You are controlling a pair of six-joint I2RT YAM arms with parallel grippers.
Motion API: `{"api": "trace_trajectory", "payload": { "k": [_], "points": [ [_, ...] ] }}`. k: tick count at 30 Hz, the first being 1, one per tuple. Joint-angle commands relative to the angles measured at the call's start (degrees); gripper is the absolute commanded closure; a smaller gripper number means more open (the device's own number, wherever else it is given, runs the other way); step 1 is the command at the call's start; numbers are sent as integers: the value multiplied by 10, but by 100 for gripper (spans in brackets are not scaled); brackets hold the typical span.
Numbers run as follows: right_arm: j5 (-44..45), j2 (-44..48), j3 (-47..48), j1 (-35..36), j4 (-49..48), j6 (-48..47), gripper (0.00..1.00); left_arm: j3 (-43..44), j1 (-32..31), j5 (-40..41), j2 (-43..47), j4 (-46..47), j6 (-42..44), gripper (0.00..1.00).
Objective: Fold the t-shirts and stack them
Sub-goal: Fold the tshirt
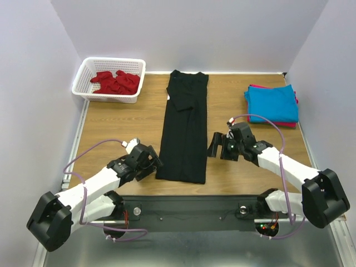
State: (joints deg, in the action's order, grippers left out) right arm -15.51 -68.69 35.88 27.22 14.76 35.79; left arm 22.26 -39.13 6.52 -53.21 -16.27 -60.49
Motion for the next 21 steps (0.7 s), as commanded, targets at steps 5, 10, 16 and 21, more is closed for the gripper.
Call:
{"api": "trace_trajectory", "payload": {
  "k": [5, 10, 16, 21],
  "points": [
    [-28, 32, -33, 62, -19, 68, 0, -15, 5, -102, -63, 69, 18, 28],
    [-28, 20, -23, 64, -8, 63, 0, -32, 6, -151, -99, 71, 24, 37],
    [-43, 0, -2, 66, 10, 60, 0, -26, 5, -150, -56, -2, 40, 40],
    [-50, -6, -11, 83, 12, 73, 1, -29, 5, -131, -22, -29, 27, 43]
  ]
}}
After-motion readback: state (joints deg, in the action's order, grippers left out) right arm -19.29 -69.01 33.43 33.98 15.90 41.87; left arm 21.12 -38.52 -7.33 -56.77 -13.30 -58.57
